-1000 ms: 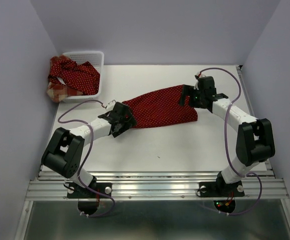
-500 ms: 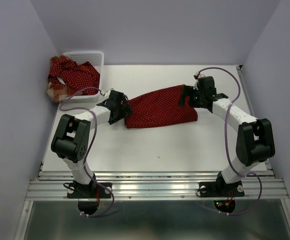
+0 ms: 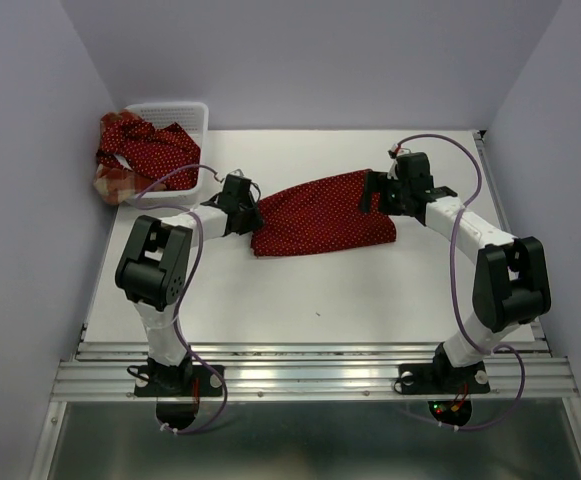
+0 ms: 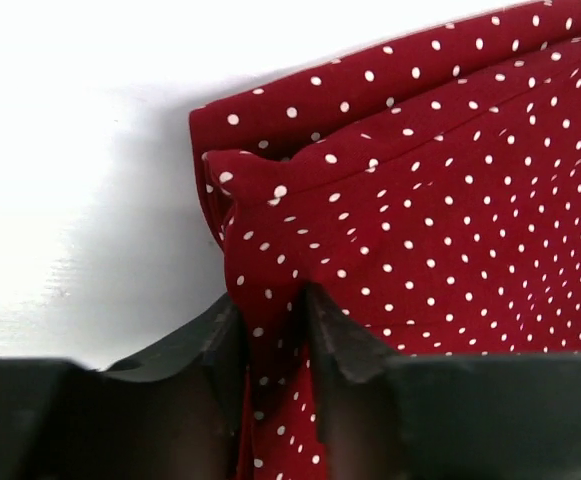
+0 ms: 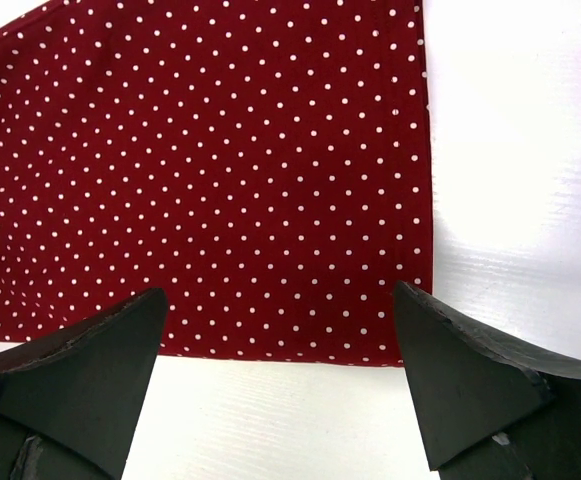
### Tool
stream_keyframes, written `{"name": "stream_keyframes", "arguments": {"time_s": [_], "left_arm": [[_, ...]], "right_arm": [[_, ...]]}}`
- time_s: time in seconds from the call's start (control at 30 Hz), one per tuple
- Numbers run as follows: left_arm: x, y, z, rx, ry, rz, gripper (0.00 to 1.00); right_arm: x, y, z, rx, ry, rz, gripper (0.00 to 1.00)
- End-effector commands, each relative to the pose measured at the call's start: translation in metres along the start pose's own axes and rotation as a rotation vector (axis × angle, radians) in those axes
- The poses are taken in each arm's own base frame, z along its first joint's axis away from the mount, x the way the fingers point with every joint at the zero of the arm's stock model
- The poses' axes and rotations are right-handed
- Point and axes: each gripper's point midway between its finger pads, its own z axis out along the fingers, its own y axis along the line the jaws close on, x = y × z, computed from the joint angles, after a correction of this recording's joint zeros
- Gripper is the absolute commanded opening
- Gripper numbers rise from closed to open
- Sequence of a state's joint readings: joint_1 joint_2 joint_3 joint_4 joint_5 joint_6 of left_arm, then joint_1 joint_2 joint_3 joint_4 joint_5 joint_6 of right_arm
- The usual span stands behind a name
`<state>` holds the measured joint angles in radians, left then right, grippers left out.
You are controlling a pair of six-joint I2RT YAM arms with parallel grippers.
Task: Fold and stack the skirts
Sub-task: Fold the skirt
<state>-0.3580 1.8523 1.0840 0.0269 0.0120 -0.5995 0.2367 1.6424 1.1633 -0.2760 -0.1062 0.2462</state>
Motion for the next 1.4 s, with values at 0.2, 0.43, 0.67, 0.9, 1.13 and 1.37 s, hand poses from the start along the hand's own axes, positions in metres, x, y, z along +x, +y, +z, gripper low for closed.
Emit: {"name": "stream_keyframes", "arguments": {"time_s": [0.2, 0.43, 0.67, 0.9, 1.13, 1.37], "left_arm": [[0.036, 0.02, 0.008, -0.053, 0.113, 0.043, 0.0], [0.002, 0.003, -0.025, -0.059, 0.015, 0.061, 0.0], [-0.01, -0.007, -0.051, -0.052, -0.008, 0.022, 0.0], [-0.026, -0.014, -0.071, -0.054, -0.043, 0.018, 0.0], [-0.035, -0.023, -0.084, -0.028, -0.056, 0.013, 0.0], [-0.046, -0.034, -0.096, 0.004, -0.073, 0.011, 0.0]], "right_arm": [[-0.023, 0.013, -0.009, -0.05, -0.072, -0.046, 1.0], [-0.005, 0.064, -0.009, -0.205, -0.038, -0.113, 1.0], [0.001, 0.13, 0.016, -0.339, -0.022, -0.094, 0.96], [0.014, 0.149, 0.056, -0.34, 0.02, -0.057, 0.5], [0.035, 0.174, 0.076, -0.38, 0.062, -0.076, 0.33], [0.067, 0.186, 0.098, -0.384, 0.128, -0.089, 0.29]]}}
